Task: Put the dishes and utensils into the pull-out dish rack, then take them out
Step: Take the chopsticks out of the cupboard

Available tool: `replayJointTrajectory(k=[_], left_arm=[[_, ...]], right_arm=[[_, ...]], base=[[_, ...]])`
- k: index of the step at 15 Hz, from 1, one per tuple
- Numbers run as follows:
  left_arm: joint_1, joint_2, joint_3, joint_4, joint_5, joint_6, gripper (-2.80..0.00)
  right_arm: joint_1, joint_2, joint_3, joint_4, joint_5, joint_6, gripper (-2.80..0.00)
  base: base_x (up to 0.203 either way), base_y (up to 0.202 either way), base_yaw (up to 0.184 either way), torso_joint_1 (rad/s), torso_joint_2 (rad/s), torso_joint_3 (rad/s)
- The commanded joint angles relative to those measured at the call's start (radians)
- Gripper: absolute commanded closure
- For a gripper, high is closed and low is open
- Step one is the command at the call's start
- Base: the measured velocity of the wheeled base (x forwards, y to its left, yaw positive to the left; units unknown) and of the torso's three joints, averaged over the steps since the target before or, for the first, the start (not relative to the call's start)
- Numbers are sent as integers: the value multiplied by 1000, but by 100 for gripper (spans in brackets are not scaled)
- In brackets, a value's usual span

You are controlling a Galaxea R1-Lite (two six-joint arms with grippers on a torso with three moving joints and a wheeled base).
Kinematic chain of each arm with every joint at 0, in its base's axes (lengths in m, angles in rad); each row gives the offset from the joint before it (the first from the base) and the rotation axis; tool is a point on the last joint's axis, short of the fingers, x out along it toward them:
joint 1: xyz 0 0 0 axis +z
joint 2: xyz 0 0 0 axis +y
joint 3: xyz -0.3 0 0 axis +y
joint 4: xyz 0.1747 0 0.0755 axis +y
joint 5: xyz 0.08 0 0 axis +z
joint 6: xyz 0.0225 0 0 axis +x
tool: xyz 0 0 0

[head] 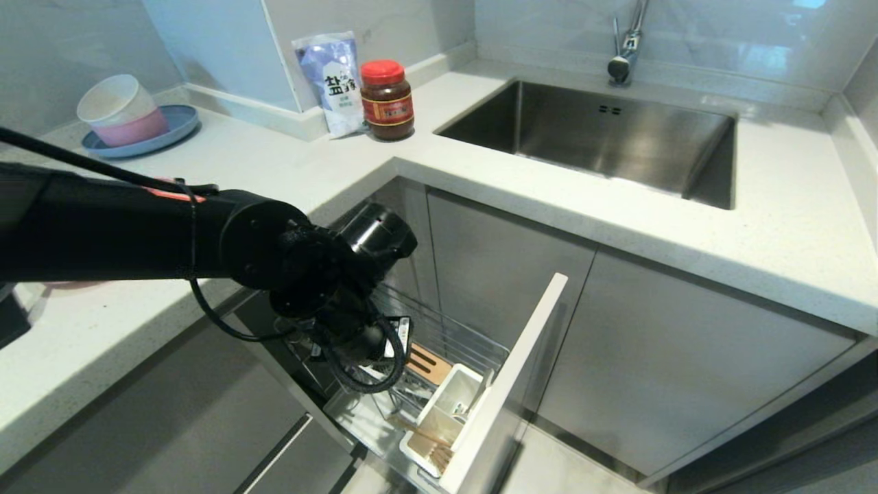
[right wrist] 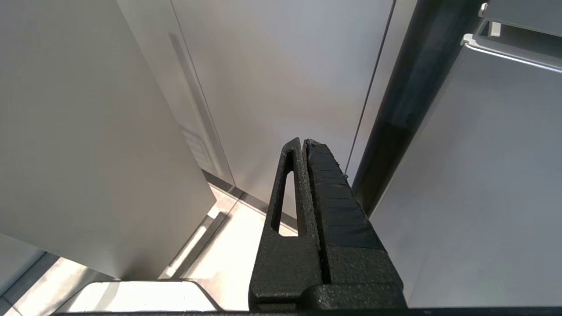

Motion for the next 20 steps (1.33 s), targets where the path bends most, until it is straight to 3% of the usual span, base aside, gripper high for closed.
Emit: replayJointTrajectory(k=[1, 6, 7, 20], left_arm=[[17, 63, -14, 54, -98, 1, 0], [24, 128, -9, 99, -212, -1, 0], [25, 142, -14, 100, -220, -1, -280], [40, 250, -34, 139, -225, 4, -280]], right_arm=[[1, -4, 2, 0, 0, 0, 0], [0, -4, 2, 0, 0, 0, 0], [0, -4, 2, 0, 0, 0, 0], [0, -4, 2, 0, 0, 0, 0]], base=[[0, 0, 0, 0, 0, 0], [0, 0, 0, 0, 0, 0], [0, 0, 0, 0, 0, 0], [0, 0, 0, 0, 0, 0]])
